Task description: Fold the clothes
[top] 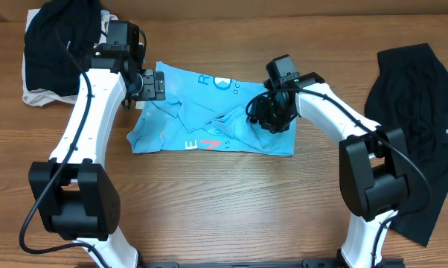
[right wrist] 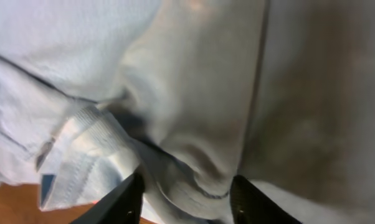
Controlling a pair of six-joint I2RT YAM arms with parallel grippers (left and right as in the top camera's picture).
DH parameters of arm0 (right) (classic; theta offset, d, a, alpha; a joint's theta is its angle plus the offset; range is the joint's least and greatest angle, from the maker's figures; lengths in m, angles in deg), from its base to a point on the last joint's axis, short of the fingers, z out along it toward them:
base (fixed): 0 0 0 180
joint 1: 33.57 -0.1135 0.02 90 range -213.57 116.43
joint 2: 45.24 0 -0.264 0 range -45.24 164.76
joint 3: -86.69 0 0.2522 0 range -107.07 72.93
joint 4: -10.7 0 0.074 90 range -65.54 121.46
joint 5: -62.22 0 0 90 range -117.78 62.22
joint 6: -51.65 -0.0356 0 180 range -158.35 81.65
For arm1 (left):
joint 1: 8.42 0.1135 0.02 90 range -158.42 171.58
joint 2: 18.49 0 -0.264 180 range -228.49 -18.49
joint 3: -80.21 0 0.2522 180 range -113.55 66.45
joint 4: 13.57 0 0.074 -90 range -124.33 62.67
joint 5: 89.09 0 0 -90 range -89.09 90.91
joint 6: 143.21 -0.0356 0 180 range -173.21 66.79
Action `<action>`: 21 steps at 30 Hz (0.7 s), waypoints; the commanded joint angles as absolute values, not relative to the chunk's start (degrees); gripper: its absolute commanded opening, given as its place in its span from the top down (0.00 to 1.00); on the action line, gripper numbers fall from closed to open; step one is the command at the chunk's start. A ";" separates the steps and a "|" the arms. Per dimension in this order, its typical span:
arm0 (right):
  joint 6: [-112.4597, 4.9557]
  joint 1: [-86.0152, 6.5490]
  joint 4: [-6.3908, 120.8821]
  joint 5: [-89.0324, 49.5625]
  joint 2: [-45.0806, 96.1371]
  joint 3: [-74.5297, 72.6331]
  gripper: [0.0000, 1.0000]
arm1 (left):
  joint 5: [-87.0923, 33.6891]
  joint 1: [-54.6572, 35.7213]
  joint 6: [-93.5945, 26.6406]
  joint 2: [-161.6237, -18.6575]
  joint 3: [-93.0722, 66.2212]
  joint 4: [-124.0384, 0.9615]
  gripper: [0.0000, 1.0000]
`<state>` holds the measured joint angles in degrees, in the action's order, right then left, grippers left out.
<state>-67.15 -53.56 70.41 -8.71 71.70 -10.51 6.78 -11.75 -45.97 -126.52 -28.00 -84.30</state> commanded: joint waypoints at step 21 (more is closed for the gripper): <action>-73.10 -54.15 55.55 -10.63 70.80 -13.70 0.91 | 7.46 -11.31 -47.04 -126.17 -29.34 -84.06 0.00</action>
<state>-72.81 -54.28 57.39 -10.41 71.70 -10.95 6.78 -11.75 -45.97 -126.52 -28.00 -84.30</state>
